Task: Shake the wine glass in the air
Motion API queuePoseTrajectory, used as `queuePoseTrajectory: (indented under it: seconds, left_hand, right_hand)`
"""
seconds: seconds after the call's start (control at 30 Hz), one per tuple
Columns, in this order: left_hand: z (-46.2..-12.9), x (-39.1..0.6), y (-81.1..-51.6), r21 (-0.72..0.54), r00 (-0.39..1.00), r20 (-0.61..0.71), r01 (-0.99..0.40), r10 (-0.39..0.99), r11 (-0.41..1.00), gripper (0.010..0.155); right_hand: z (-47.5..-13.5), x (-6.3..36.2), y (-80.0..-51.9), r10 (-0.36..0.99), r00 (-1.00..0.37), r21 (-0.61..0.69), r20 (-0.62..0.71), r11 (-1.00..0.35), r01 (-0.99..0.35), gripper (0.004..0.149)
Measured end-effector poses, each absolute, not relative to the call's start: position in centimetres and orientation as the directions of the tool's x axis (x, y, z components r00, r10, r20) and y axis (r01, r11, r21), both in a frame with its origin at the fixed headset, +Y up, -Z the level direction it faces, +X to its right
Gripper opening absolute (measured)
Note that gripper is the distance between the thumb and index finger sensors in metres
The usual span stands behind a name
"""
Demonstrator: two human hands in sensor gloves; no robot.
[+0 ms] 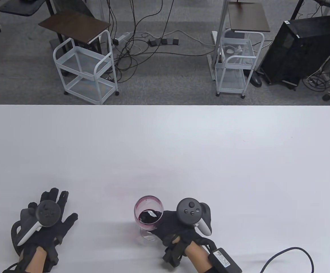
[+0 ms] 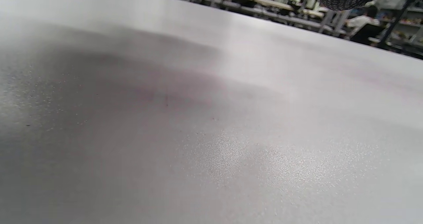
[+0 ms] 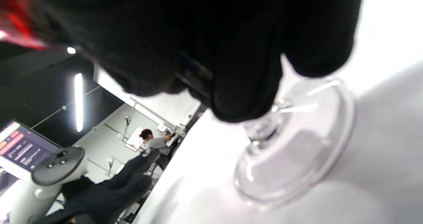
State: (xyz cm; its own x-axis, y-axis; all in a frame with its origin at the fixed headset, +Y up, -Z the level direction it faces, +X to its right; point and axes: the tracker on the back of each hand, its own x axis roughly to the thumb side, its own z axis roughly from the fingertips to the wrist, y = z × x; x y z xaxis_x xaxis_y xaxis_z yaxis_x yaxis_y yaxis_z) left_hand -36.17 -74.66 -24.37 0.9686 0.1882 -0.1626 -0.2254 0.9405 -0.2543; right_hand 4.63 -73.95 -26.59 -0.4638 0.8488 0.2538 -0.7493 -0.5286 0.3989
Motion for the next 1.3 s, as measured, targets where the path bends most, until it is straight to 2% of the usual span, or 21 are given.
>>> queuePoseTrajectory:
  seconds: [0.07, 0.2, 0.33, 0.47, 0.57, 0.7, 0.83, 0.97, 1.03, 1.1, 1.2, 1.3]
  left_hand:
    - [-24.4, -36.1, -74.7, -0.258, 0.970, -0.162, -0.218, 0.181, 0.941, 0.084]
    - [-24.4, -36.0, -74.7, -0.258, 0.971, -0.157, -0.218, 0.181, 0.941, 0.084]
    - [-24.5, -36.0, -74.9, -0.267, 0.971, -0.160, -0.215, 0.177, 0.939, 0.084]
    - [-24.4, -36.0, -74.9, -0.264, 0.970, -0.162, -0.220, 0.182, 0.939, 0.084]
    - [-24.5, -36.0, -74.9, -0.263, 0.970, -0.160, -0.220, 0.183, 0.939, 0.084]
    - [-24.5, -36.0, -75.1, -0.270, 0.970, -0.163, -0.221, 0.181, 0.937, 0.084]
    - [-24.5, -36.0, -75.1, -0.267, 0.970, -0.161, -0.219, 0.181, 0.938, 0.084]
    - [-24.4, -36.1, -75.0, -0.256, 0.970, -0.161, -0.219, 0.182, 0.941, 0.084]
    - [-24.4, -36.0, -74.9, -0.249, 0.971, -0.157, -0.217, 0.182, 0.944, 0.084]
    - [-24.5, -36.0, -74.9, -0.254, 0.972, -0.155, -0.209, 0.174, 0.944, 0.084]
    - [-24.4, -35.9, -74.9, -0.254, 0.973, -0.153, -0.208, 0.173, 0.945, 0.084]
    - [-24.4, -35.9, -74.9, -0.251, 0.972, -0.151, -0.212, 0.178, 0.944, 0.084]
  right_hand:
    - [-26.5, 4.5, -73.8, 0.855, -0.445, 0.402, 0.266, -0.518, -0.755, 0.042]
    - [-27.0, 5.3, -73.5, 0.831, -0.486, 0.297, 0.268, -0.552, -0.779, 0.042]
    - [-26.7, 4.7, -73.9, 0.847, -0.458, 0.365, 0.270, -0.531, -0.765, 0.042]
    - [-27.0, 5.2, -73.8, 0.829, -0.495, 0.281, 0.260, -0.555, -0.783, 0.042]
    - [-26.5, 4.6, -74.2, 0.848, -0.455, 0.369, 0.271, -0.528, -0.765, 0.042]
    - [-26.8, 5.0, -73.8, 0.834, -0.479, 0.298, 0.272, -0.547, -0.782, 0.042]
    - [-26.4, 4.5, -74.4, 0.851, -0.456, 0.385, 0.261, -0.525, -0.759, 0.042]
    - [-26.7, 4.7, -74.0, 0.819, -0.502, 0.301, 0.279, -0.571, -0.764, 0.042]
    - [-26.5, 4.4, -74.4, 0.832, -0.483, 0.361, 0.272, -0.553, -0.751, 0.042]
    - [-26.4, 4.2, -74.4, 0.837, -0.466, 0.369, 0.287, -0.546, -0.752, 0.042]
    - [-26.6, 4.7, -73.8, 0.817, -0.496, 0.286, 0.295, -0.571, -0.769, 0.042]
    - [-26.2, 4.3, -74.2, 0.843, -0.452, 0.361, 0.292, -0.534, -0.764, 0.042]
